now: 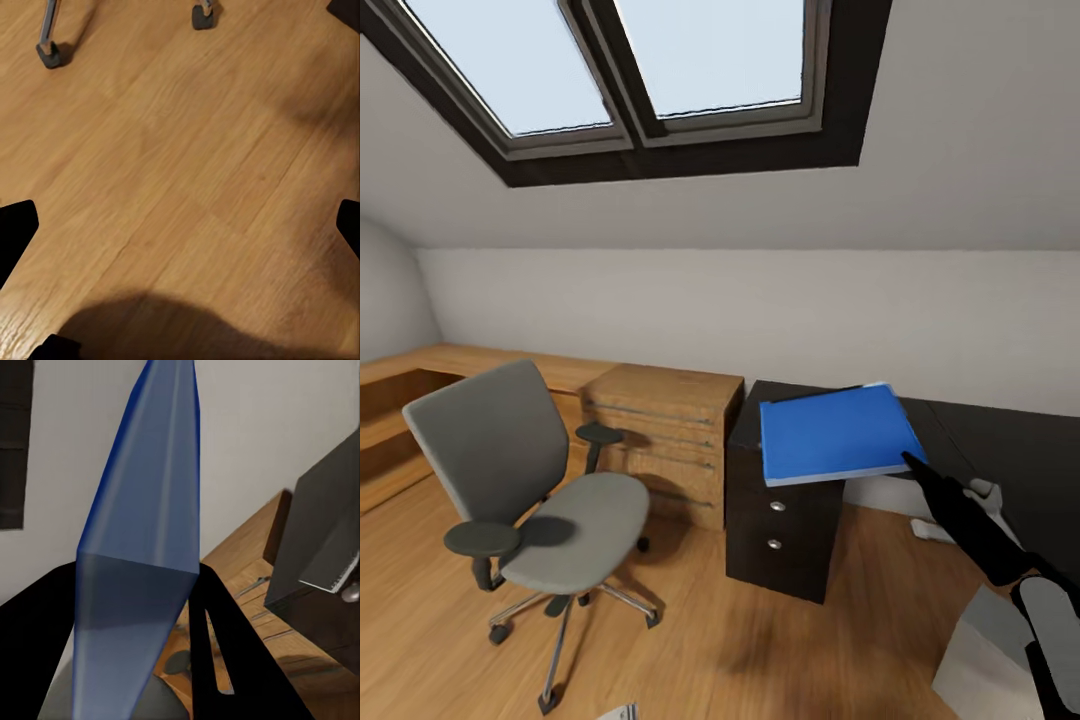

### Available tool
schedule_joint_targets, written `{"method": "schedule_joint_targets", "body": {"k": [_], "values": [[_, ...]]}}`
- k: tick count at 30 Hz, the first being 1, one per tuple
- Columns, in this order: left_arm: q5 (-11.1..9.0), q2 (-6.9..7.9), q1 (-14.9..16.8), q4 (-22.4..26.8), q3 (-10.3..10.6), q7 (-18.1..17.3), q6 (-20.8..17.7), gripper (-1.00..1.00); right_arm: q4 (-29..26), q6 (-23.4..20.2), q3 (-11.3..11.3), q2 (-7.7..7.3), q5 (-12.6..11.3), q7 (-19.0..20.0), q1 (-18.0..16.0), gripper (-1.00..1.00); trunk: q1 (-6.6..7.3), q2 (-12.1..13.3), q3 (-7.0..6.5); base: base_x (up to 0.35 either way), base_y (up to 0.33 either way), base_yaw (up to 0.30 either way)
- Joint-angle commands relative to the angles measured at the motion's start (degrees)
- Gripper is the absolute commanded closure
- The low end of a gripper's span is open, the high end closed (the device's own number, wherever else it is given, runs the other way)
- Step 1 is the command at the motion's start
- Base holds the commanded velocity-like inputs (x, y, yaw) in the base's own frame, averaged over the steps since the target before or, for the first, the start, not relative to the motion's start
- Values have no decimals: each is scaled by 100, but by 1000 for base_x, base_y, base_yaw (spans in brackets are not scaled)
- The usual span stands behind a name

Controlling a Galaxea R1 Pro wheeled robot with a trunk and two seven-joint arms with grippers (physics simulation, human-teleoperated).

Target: In the bedroom, organize the workspace by keeping the computer under the desk, ensuring the monitor is on the desk, placing the keyboard on the desk next to the monitor, placing the mouse on the desk next to the keyboard, moving the folder from the swivel chair onto the desk next to the mouse, stacking the notebook on top of the folder with the pen on top of the notebook, and positioning the swivel chair next to the desk.

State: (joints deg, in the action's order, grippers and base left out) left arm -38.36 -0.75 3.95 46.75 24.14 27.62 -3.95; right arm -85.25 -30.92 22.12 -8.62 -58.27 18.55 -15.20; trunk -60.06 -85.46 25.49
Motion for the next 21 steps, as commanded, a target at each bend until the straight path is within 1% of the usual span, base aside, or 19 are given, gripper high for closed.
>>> {"method": "schedule_joint_targets", "body": {"k": [1,4,7,11,14,16,18,19,21], "values": [[-22,2,2,10,16,41,-19,-100,11,40,-44,4,-17,1,-7,100,23,38,-11,0,0,-107],[-23,3,5,10,17,41,-18,-100,39,204,-153,1,10,-16,-9,100,89,158,-63,0,0,-202],[-23,-1,5,10,19,41,-18,-100,63,213,-165,-4,10,-17,-9,100,155,278,-117,0,0,-285],[5,-4,5,2,24,41,-18,-100,579,210,-163,-23,-20,-4,-24,100,155,278,-116,0,0,-297],[11,0,4,1,25,34,-11,-100,704,204,-144,-21,-59,13,-26,100,155,278,-116,8,0,-300],[10,3,6,1,21,29,-10,-100,719,202,-140,-24,-164,15,-27,100,155,278,-116,141,0,-300],[4,4,4,1,15,25,-9,-100,726,201,-128,-27,-349,21,-27,100,155,278,-116,265,0,-290],[2,4,5,1,14,25,-9,-100,727,201,-127,-29,-386,23,-27,100,155,278,-116,288,0,-244],[-3,5,3,-1,13,24,-9,-100,729,200,-128,-33,-504,28,-27,100,155,278,-116,307,0,-118]]}}
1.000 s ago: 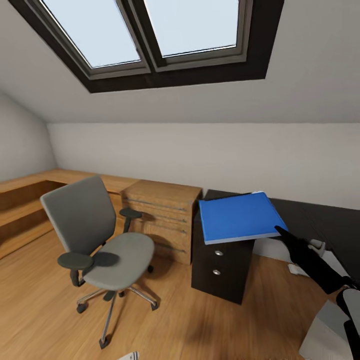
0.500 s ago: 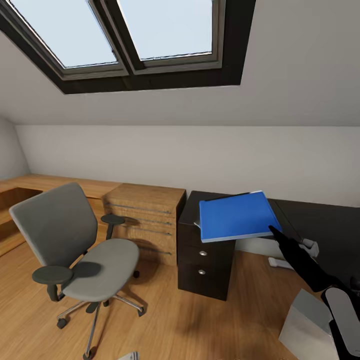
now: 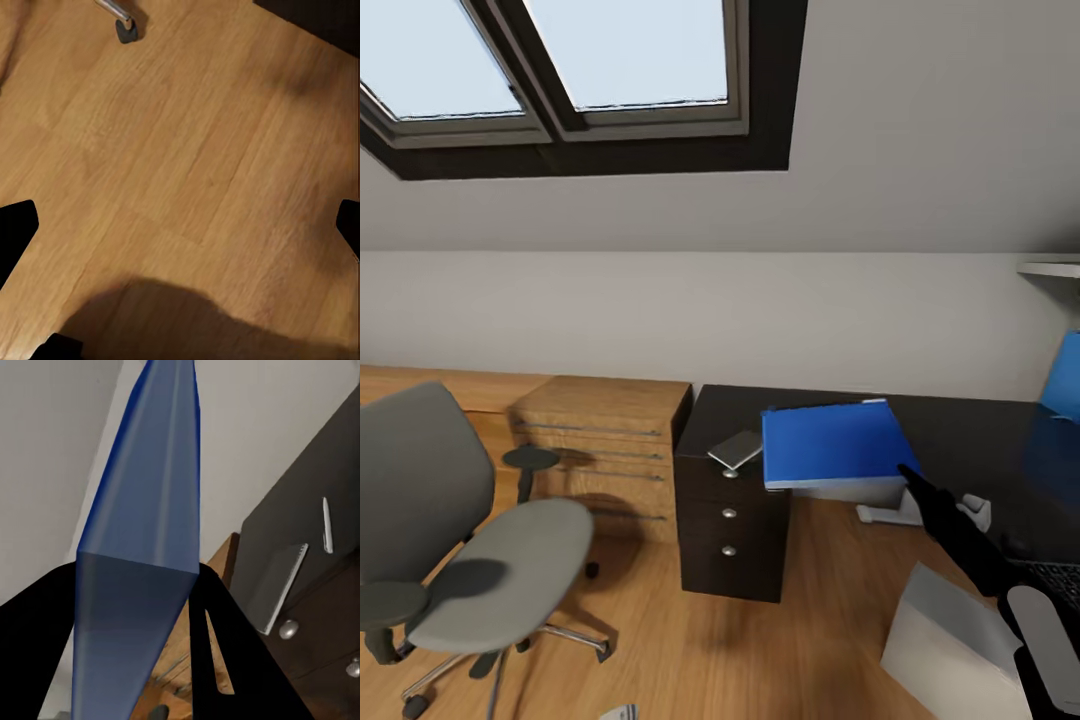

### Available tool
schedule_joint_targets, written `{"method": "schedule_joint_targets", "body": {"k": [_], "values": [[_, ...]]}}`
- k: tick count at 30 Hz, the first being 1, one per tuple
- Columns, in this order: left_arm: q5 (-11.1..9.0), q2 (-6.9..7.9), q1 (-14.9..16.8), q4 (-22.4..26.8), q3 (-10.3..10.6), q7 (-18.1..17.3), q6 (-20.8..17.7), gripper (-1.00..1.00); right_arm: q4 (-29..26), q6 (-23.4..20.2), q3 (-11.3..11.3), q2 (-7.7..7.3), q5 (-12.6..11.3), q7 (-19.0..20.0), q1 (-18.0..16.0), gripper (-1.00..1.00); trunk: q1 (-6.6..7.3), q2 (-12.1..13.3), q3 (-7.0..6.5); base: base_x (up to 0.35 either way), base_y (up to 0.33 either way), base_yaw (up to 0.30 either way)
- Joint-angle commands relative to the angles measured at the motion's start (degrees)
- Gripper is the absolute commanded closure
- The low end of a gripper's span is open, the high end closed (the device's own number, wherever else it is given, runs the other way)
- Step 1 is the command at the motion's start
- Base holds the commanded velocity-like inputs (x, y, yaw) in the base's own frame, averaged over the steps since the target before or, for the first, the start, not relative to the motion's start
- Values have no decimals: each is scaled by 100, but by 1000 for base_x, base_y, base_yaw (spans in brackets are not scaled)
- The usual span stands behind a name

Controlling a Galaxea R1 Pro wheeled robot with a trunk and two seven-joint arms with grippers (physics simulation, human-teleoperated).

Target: In the bedroom, organize the workspace by keeping the computer under the desk, ensuring the monitor is on the desk, placing the keyboard on the desk next to the monitor, placing the mouse on the desk next to the keyboard, moving the folder from the swivel chair onto the desk next to the mouse, stacking the notebook on top of the folder with the pen on top of the notebook, and positioning the swivel chair next to the desk.

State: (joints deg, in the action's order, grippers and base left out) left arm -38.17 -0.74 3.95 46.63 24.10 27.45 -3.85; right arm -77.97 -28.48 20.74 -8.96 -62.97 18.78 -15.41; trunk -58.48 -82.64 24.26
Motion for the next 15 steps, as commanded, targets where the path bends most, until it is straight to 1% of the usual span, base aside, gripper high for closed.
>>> {"method": "schedule_joint_targets", "body": {"k": [1,6,8,15], "values": [[-23,4,6,11,16,41,-19,-100,1,-40,12,4,-53,10,-5,100,-3,-3,7,318,0,-51],[-31,1,5,4,16,41,-19,-100,74,-21,30,13,-74,1,-5,100,-3,-3,7,322,0,-20],[-32,-3,6,-2,15,41,-19,-100,176,-12,73,13,-82,5,-5,100,-3,-3,7,325,0,-4],[-35,-5,6,-60,20,37,-19,-100,202,-4,90,30,-86,187,-5,100,-3,-3,7,325,0,-1]]}}
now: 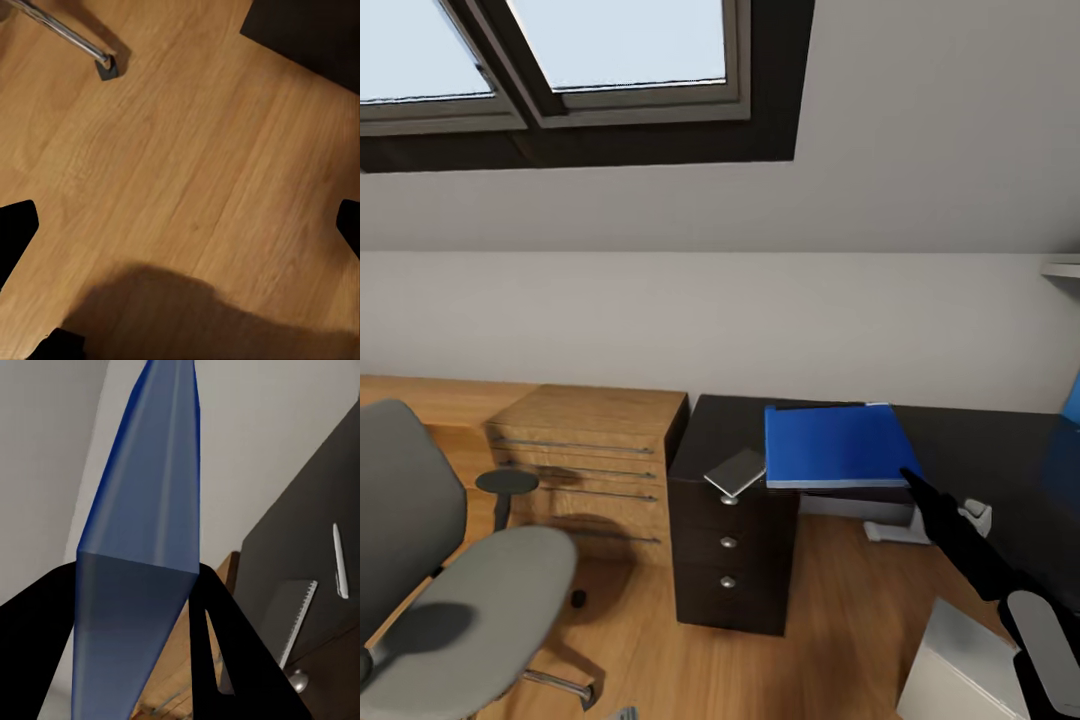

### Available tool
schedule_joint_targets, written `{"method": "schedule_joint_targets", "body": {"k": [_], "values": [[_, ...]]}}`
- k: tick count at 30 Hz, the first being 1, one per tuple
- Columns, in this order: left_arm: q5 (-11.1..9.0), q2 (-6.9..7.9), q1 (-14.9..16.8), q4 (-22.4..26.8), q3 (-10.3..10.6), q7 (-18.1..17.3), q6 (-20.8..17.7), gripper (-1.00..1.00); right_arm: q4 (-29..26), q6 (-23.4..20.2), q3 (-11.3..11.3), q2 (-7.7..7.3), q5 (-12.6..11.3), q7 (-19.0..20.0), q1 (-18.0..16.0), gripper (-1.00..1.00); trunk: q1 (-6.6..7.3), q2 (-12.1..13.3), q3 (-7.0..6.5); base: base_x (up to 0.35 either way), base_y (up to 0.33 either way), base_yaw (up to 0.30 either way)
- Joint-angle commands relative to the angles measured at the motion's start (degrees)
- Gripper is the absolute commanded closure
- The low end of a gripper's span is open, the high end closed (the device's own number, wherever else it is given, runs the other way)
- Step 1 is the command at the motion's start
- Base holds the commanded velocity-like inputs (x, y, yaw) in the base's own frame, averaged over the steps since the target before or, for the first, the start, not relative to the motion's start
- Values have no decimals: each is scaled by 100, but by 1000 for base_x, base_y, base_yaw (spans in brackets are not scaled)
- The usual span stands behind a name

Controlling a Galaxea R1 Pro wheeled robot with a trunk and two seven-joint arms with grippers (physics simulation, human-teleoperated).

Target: In the bedroom, organize the workspace by keeping the computer under the desk, ensuring the monitor is on the desk, placing the keyboard on the desk next to the monitor, placing the mouse on the desk next to the keyboard, moving the folder from the swivel chair onto the desk next to the mouse, stacking the notebook on top of the folder with the pen on top of the notebook, and positioning the swivel chair next to the desk.

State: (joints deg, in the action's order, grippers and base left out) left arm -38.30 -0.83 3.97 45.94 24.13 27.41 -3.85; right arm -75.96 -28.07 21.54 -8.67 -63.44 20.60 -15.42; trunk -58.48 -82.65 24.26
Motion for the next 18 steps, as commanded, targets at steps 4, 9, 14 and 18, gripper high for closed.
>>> {"method": "schedule_joint_targets", "body": {"k": [4,9,14,18], "values": [[-20,5,3,-13,19,39,-19,-100,-8,-25,-8,8,-34,247,-5,100,-3,-3,7,315,0,0],[-8,9,3,-13,20,42,-19,-100,24,-16,-15,13,-3,315,-5,100,-3,-3,7,183,0,-139],[0,5,1,-13,21,44,-19,-100,35,-5,-17,14,10,311,-5,100,-3,-3,7,20,0,-282],[11,-1,5,-8,30,38,-19,-100,38,93,-25,14,75,299,-5,100,-3,-3,7,3,0,-292]]}}
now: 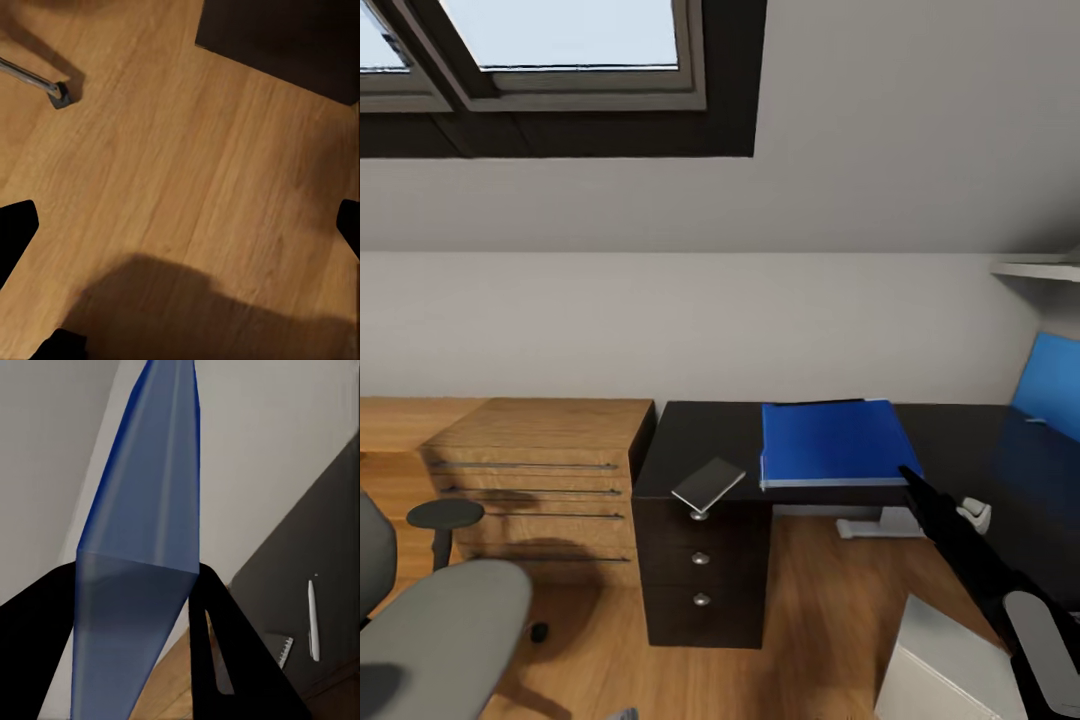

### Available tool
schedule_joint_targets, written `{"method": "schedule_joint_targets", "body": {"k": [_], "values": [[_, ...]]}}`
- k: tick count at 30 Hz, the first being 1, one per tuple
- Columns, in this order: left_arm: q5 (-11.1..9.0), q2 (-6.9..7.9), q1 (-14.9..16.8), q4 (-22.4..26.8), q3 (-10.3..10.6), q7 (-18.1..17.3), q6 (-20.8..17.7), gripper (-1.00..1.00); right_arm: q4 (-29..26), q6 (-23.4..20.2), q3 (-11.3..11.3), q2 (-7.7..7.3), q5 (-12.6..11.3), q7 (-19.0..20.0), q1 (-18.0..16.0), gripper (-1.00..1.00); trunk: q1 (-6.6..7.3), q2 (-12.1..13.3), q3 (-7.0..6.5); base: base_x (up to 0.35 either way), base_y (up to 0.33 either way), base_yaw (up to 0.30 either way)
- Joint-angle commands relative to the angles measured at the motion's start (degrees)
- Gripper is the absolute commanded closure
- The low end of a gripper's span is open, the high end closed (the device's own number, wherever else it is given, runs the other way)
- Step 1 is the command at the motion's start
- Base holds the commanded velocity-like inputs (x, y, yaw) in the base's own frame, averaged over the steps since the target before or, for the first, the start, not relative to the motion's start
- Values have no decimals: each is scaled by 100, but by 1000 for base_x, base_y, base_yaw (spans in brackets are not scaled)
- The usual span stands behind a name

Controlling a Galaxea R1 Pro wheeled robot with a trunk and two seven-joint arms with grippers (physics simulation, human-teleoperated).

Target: In the bedroom, organize the workspace by keeping the computer under the desk, ensuring the monitor is on the desk, placing the keyboard on the desk next to the monitor, placing the mouse on the desk next to the keyboard, moving the folder from the swivel chair onto the desk next to the mouse, stacking the notebook on top of the folder with the pen on top of the notebook, and positioning the swivel chair next to the desk.

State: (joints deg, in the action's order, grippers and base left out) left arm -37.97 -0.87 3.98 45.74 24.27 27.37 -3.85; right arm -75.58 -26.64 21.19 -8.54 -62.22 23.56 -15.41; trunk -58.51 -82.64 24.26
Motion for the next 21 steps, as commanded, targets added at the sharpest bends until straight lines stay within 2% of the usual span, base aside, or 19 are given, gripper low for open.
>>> {"method": "schedule_joint_targets", "body": {"k": [1,5,13,21], "values": [[-21,2,1,12,20,41,-20,-100,3,25,6,2,-16,2,-6,100,0,-4,7,1,0,-293],[-18,0,1,10,24,41,-20,-100,37,185,-8,2,46,0,-6,100,0,-4,7,0,0,-293],[-24,-1,-2,9,26,40,-20,-100,152,235,-18,2,69,-6,-6,100,0,-4,7,0,0,-293],[-23,-15,2,9,26,46,-21,-100,216,309,-18,2,131,-9,-6,100,176,317,-138,0,0,-281]]}}
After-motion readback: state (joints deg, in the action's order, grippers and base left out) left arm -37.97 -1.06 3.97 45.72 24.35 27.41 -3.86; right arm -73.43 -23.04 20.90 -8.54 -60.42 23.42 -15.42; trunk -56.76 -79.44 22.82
